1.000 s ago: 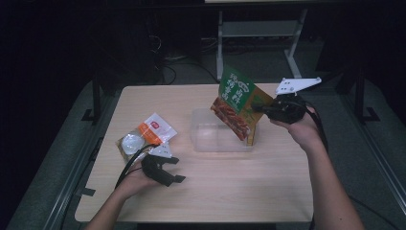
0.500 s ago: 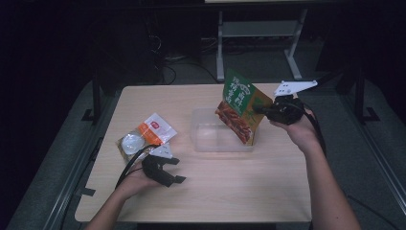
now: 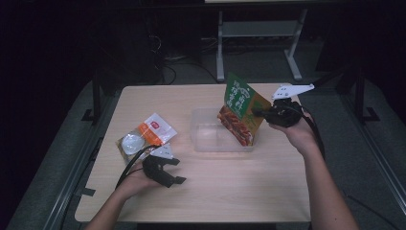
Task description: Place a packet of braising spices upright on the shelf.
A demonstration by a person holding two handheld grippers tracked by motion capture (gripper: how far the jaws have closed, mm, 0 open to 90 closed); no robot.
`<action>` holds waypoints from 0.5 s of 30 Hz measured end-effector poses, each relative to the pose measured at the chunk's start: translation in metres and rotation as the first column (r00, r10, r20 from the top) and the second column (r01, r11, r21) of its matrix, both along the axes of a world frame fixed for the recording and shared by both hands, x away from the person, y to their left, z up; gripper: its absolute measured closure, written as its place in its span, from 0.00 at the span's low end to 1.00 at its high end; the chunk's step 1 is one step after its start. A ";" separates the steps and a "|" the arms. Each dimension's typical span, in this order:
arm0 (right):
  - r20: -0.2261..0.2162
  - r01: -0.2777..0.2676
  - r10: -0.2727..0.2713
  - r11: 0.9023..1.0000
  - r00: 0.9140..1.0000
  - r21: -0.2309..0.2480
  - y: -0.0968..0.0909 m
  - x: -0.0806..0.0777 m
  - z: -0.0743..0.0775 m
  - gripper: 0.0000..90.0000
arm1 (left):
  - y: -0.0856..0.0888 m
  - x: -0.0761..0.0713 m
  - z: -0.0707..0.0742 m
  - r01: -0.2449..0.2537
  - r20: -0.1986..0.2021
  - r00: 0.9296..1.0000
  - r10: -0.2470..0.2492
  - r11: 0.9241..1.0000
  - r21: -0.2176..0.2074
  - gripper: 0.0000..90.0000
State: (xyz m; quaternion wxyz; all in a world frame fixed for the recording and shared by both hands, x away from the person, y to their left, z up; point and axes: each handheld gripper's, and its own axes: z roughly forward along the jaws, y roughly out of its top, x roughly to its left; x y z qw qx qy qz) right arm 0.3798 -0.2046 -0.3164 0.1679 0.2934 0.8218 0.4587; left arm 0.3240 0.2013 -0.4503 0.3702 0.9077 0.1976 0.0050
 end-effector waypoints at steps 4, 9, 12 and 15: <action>-0.010 -0.001 0.001 1.000 1.000 -0.002 0.001 0.001 -0.001 1.00 | 0.000 0.000 0.000 0.006 0.002 1.000 -0.006 1.000 0.004 0.24; -0.019 -0.003 0.003 1.000 1.000 -0.007 0.005 0.002 -0.004 1.00 | -0.001 0.000 0.000 0.018 0.009 1.000 -0.018 1.000 0.018 0.24; -0.027 -0.006 0.006 1.000 1.000 -0.015 0.007 0.003 -0.006 1.00 | -0.001 0.000 -0.001 0.018 0.007 1.000 -0.018 1.000 0.020 0.23; -0.033 -0.005 0.004 1.000 0.999 -0.022 0.010 0.004 -0.007 1.00 | -0.002 -0.001 -0.001 0.010 -0.001 1.000 -0.010 1.000 0.008 0.23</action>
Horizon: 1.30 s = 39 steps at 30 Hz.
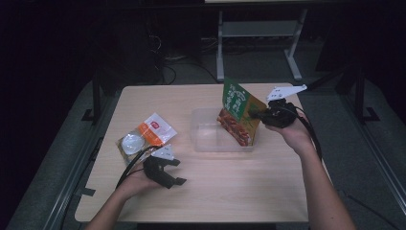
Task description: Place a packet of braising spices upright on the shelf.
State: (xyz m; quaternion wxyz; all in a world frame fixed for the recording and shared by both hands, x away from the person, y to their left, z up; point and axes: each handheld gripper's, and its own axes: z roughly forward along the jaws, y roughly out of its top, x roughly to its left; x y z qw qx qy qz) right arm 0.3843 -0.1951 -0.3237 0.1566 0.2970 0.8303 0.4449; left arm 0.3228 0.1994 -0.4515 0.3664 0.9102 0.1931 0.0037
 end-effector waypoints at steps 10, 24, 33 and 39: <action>-0.013 -0.006 0.005 0.999 1.000 -0.033 0.007 0.003 -0.006 0.98 | -0.001 -0.001 -0.002 0.006 -0.005 1.000 -0.006 1.000 0.006 0.23; -0.015 0.035 -0.035 0.999 0.999 0.001 -0.003 -0.010 -0.018 0.51 | -0.003 0.000 -0.003 0.026 -0.009 1.000 -0.026 0.999 0.033 0.23; -0.046 0.047 -0.047 0.999 0.998 0.005 -0.013 -0.037 -0.043 0.42 | -0.003 -0.001 -0.004 0.009 -0.013 1.000 -0.009 1.000 0.017 0.23; -0.069 0.049 -0.049 0.999 0.996 -0.001 -0.015 -0.053 -0.056 0.38 | -0.003 -0.001 -0.004 0.015 -0.007 1.000 -0.015 1.000 0.025 0.23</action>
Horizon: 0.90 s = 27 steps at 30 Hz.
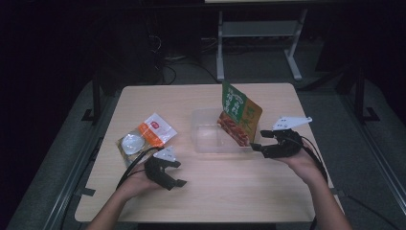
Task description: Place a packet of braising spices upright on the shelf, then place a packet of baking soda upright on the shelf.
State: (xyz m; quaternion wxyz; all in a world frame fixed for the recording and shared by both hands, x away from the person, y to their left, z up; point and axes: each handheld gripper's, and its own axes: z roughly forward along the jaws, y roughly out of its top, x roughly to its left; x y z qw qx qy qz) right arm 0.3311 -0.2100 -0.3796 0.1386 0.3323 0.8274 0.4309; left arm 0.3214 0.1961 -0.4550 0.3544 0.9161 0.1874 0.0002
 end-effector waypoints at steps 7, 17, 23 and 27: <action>-0.015 -0.065 0.065 0.998 0.998 -0.017 0.013 -0.019 -0.017 0.34 | 0.002 0.000 0.002 -0.012 -0.008 1.000 0.012 1.000 0.001 0.23; -0.113 -0.199 0.190 0.977 0.975 -0.080 0.044 -0.033 -0.054 0.34 | 0.013 0.003 0.009 -0.057 -0.004 0.998 0.057 0.998 0.008 0.24; -0.124 -0.242 0.228 0.964 0.966 -0.113 0.060 -0.031 -0.063 0.35 | 0.024 0.008 0.019 -0.092 0.021 0.996 0.092 0.996 0.001 0.26; -0.137 -0.252 0.235 0.961 0.962 -0.117 0.064 -0.031 -0.065 0.35 | 0.038 0.013 0.029 -0.144 0.036 0.989 0.144 0.990 -0.011 0.31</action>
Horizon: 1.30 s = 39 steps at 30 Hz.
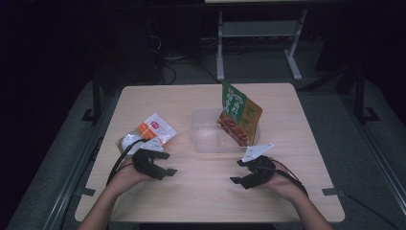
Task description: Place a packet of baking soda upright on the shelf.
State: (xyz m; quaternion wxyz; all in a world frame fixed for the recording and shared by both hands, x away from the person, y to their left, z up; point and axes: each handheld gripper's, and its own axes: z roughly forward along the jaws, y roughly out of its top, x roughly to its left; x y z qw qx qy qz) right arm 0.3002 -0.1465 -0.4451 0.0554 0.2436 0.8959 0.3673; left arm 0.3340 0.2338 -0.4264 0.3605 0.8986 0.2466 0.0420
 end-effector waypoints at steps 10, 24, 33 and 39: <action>-0.008 0.010 -0.010 1.000 1.000 -0.001 -0.001 0.001 -0.001 0.35 | 0.055 0.024 0.023 -0.192 0.056 0.979 0.195 0.980 -0.050 0.56; -0.002 0.017 -0.017 1.000 1.000 0.004 -0.004 0.002 0.000 0.35 | 0.112 0.075 0.017 -0.405 0.121 0.908 0.401 0.914 0.006 0.64; -0.007 0.014 -0.014 1.000 1.000 0.004 -0.004 0.003 -0.001 0.35 | 0.124 0.097 -0.004 -0.427 0.040 0.903 0.427 0.904 -0.004 0.52; -0.010 0.017 -0.017 1.000 1.000 0.005 -0.005 0.003 -0.001 0.35 | 0.122 0.103 -0.020 -0.405 -0.007 0.914 0.405 0.914 0.001 0.51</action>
